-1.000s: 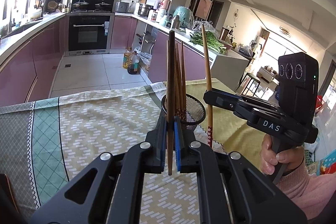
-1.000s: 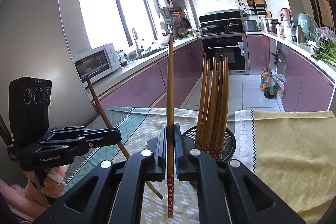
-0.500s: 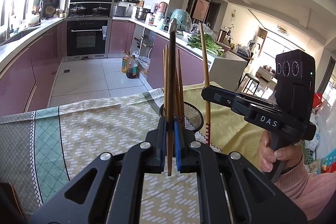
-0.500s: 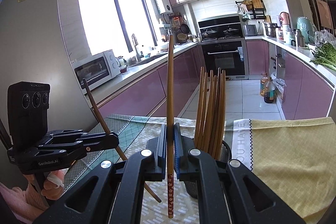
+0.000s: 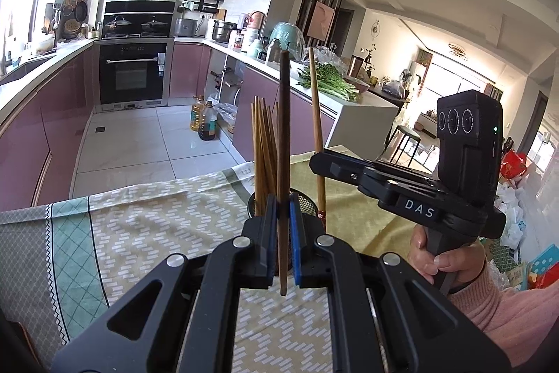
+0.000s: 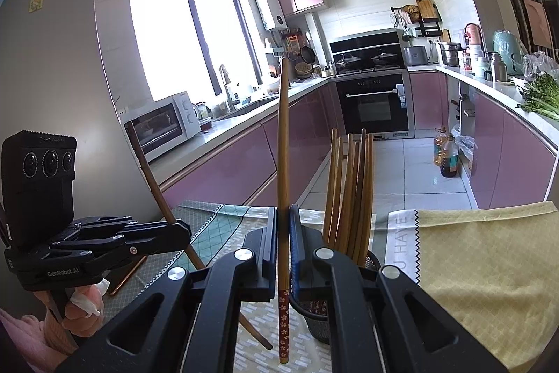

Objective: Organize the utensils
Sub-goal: 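Lower the left gripper's chopstick into the mesh cup while the right gripper lowers its own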

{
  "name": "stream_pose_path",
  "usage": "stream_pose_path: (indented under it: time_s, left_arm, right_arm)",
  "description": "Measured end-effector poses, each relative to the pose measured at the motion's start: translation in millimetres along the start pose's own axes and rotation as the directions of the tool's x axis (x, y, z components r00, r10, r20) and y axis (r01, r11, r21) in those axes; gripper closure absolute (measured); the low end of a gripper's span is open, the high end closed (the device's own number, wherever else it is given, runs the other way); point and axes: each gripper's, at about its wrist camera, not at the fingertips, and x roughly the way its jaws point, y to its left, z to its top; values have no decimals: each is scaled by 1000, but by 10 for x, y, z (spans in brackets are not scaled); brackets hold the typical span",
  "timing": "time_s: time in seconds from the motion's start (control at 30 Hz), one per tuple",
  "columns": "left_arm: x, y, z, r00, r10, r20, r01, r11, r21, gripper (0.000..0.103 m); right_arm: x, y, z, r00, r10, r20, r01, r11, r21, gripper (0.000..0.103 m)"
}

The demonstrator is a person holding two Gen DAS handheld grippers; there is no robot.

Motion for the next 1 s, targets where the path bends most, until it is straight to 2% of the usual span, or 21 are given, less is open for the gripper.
stream_pose_path:
  time_s: [1.0]
  left_arm:
    - [-34, -98, 343, 997, -47, 60, 45, 998, 35, 95]
  right_arm:
    - [-8, -53, 137, 999, -4, 51, 4, 1000, 2, 97]
